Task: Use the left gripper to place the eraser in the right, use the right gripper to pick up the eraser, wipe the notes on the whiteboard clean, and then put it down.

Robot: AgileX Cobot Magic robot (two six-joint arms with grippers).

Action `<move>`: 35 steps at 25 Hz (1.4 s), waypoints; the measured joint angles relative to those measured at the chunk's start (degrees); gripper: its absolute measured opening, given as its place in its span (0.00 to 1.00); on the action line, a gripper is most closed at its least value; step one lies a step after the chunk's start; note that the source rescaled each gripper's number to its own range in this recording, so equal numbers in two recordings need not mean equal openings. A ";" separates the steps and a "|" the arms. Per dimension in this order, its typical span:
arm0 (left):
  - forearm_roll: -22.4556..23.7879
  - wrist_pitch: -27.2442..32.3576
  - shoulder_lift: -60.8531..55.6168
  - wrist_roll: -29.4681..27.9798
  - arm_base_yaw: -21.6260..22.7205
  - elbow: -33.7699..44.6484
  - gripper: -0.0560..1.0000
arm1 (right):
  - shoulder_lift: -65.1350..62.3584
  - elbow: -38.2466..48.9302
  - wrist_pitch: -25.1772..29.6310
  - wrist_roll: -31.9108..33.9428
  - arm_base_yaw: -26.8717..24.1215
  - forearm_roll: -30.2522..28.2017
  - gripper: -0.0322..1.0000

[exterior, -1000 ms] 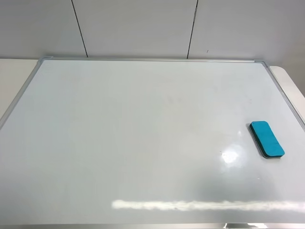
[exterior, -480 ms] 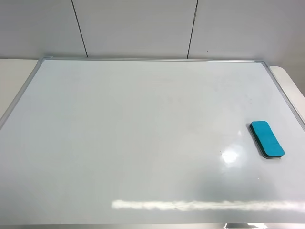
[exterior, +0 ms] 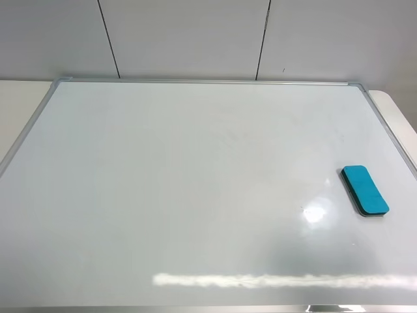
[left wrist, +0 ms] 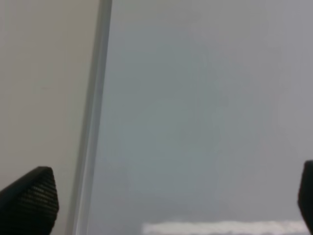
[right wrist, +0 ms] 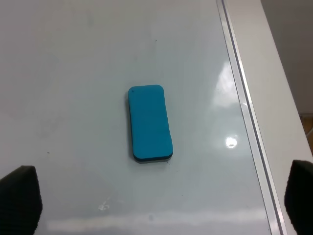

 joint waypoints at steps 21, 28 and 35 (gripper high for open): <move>0.00 0.00 0.00 0.00 0.00 0.00 1.00 | 0.00 0.00 0.00 0.00 0.00 0.00 1.00; 0.00 0.00 0.00 0.00 0.00 0.00 1.00 | 0.00 0.00 0.00 0.00 0.00 0.00 1.00; 0.00 0.00 0.00 0.00 0.00 0.00 1.00 | 0.00 0.00 0.00 0.00 0.00 0.00 1.00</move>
